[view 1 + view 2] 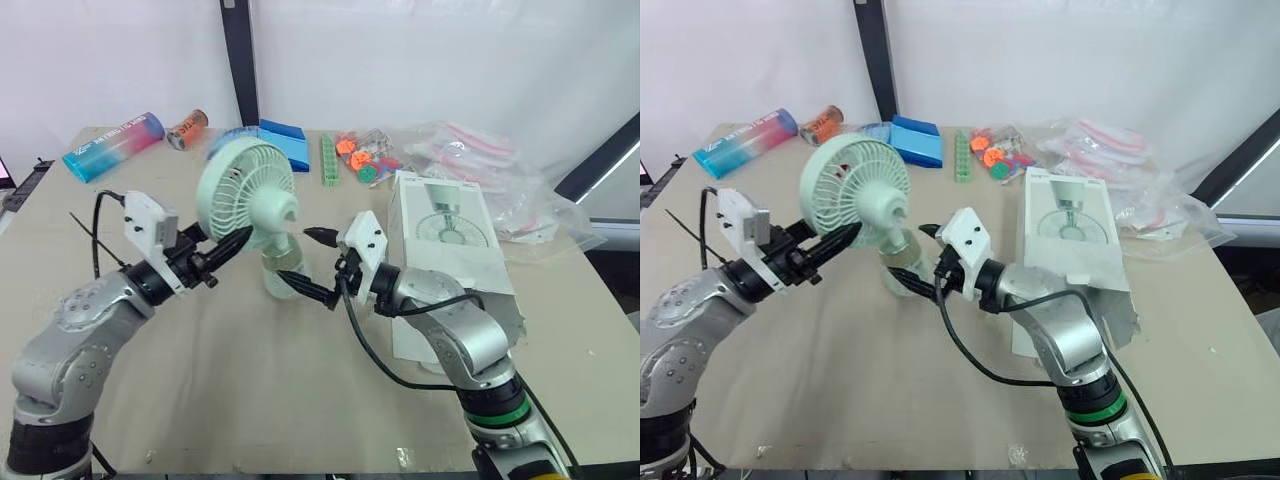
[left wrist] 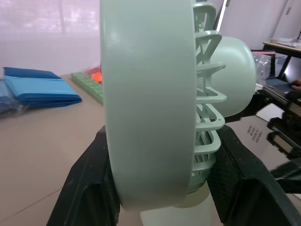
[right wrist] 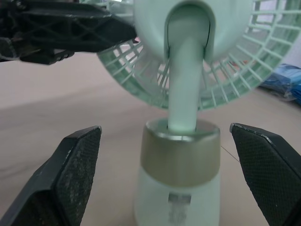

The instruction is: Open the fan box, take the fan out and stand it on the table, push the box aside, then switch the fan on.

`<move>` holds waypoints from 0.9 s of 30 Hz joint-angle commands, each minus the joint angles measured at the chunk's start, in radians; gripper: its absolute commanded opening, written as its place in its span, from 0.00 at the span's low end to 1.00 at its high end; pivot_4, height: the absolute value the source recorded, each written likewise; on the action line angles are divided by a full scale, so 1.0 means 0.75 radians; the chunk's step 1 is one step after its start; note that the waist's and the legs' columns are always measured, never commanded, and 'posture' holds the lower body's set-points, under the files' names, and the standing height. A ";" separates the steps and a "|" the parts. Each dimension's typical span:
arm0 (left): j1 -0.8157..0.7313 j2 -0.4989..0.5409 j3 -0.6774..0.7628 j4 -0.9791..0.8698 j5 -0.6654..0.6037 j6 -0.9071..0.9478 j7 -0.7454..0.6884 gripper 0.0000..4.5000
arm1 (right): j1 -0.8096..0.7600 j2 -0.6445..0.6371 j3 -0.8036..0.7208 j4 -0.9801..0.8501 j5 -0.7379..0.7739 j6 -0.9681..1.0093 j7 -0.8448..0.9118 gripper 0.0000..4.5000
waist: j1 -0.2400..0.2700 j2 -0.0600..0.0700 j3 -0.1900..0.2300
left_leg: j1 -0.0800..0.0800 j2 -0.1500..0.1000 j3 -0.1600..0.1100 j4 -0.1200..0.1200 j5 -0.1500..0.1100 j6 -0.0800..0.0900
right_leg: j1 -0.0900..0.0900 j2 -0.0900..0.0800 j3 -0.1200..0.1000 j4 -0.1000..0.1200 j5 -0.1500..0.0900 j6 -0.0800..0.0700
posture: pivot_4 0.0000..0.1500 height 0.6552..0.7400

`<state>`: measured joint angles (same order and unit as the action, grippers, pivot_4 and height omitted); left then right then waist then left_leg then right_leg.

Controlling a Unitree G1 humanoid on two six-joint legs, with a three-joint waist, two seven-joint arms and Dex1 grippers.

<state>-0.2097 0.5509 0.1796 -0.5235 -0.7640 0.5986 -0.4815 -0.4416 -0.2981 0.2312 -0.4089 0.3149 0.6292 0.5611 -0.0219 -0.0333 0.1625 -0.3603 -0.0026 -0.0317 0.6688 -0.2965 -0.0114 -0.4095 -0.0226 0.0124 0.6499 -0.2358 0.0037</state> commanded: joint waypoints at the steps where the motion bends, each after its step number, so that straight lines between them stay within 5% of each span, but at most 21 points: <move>1: -0.036 -0.024 -0.010 -0.067 0.004 -0.028 0.013 0.42 | -0.020 0.029 -0.008 -0.093 -0.004 0.080 -0.086 1.00 | 0.000 0.000 0.000 | 0.000 0.000 0.000 0.000 0.000 0.000 | 0.000 0.000 0.000 0.000 0.000 0.000 | 1.00 1.00; 6: -0.060 -0.035 -0.045 -0.045 0.037 -0.036 0.005 0.42 | -0.010 0.045 0.002 -0.128 -0.002 0.143 -0.130 1.00 | 0.000 0.000 0.000 | 0.000 0.000 0.000 0.000 0.000 0.000 | 0.000 0.001 0.000 0.000 0.000 0.000 | 1.00 1.00; 11: -0.060 -0.035 -0.064 -0.034 0.062 -0.039 -0.013 0.42 | -0.013 0.054 0.000 -0.128 -0.010 0.163 -0.161 0.73 | 0.000 0.000 0.000 | 0.000 -0.001 0.000 0.000 0.000 0.000 | 0.000 0.001 0.000 0.000 0.000 0.001 | 1.00 1.00; 21: -0.054 -0.052 -0.069 -0.037 0.072 -0.036 -0.019 0.42 | -0.017 0.049 0.011 -0.116 -0.002 0.172 -0.165 0.73 | 0.000 0.000 0.000 | 0.000 0.000 0.000 0.000 0.000 0.000 | 0.000 0.001 0.001 0.000 -0.001 0.001 | 1.00 1.00; 24: -0.056 -0.056 -0.068 -0.036 0.071 -0.037 -0.017 0.42 | -0.013 0.042 0.014 -0.116 -0.004 0.175 -0.161 0.49 | 0.000 0.000 0.000 | 0.000 -0.001 -0.001 0.000 0.000 0.000 | 0.001 0.001 0.001 0.000 -0.001 0.001 | 1.00 1.00; 27: -0.055 -0.058 -0.069 -0.044 0.069 -0.033 -0.014 0.42 | -0.008 0.036 0.014 -0.119 0.001 0.186 -0.157 0.40 | 0.000 0.000 0.000 | 0.000 -0.001 -0.001 0.000 0.000 0.000 | 0.000 0.001 0.001 0.000 -0.001 0.001 | 1.00 1.00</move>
<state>-0.2284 0.5154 0.1128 -0.5198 -0.7051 0.5985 -0.4881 -0.4411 -0.2697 0.2377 -0.4559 0.3090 0.7680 0.4377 -0.0221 -0.0332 0.1625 -0.3602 -0.0030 -0.0321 0.6690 -0.2965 -0.0113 -0.4092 -0.0215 0.0129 0.6499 -0.2364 0.0048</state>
